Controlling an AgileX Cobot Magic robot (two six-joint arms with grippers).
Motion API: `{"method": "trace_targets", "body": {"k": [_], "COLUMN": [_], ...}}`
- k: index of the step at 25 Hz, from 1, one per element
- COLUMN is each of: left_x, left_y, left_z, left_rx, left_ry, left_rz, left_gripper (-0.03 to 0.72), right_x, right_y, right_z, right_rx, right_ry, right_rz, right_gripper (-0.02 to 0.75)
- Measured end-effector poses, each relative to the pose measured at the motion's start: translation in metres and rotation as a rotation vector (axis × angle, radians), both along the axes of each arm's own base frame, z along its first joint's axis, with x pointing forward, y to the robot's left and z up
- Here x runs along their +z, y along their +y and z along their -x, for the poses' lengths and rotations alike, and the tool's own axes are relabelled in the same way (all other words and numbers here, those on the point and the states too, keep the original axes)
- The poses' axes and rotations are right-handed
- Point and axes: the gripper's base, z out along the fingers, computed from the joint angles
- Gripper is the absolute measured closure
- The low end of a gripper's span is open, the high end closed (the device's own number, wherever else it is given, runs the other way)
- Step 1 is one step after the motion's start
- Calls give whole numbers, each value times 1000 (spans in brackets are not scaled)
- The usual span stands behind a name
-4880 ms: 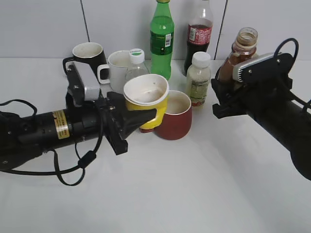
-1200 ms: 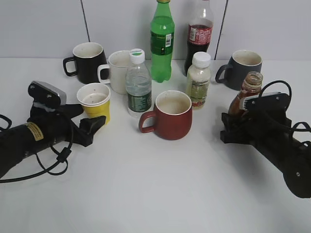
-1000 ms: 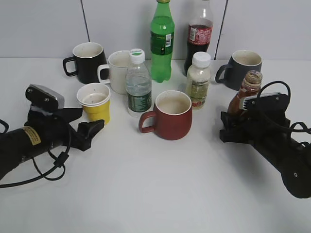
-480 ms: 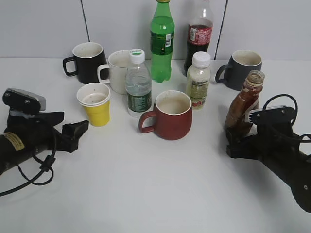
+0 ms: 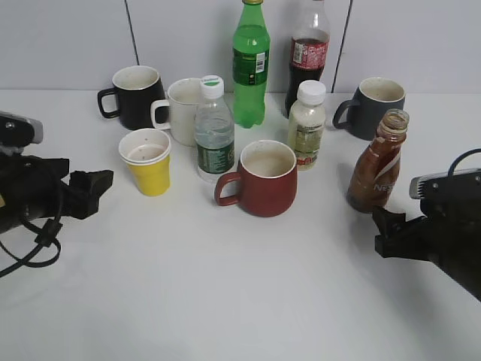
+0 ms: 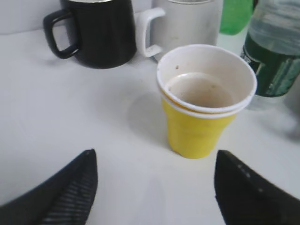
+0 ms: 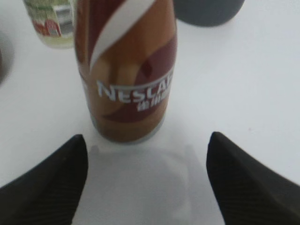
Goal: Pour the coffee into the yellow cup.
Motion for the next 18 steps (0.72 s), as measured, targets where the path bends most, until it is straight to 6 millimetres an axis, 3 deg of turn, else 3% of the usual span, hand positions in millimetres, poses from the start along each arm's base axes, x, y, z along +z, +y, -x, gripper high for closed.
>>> {"method": "trace_targets", "body": {"k": [14, 15, 18], "left_x": [75, 95, 119], "left_y": [4, 7, 12], "left_z": [47, 54, 69], "left_rx": [72, 61, 53], "left_ry": [190, 203, 207], "left_rz": [11, -7, -28], "left_gripper": [131, 132, 133], "right_x": [46, 51, 73], "right_y": [2, 4, 9], "right_z": [12, 12, 11], "right_rx": [11, 17, 43], "right_ry": [236, 273, 369], "right_rz": [-42, -46, -55], "right_gripper": [153, 153, 155]}}
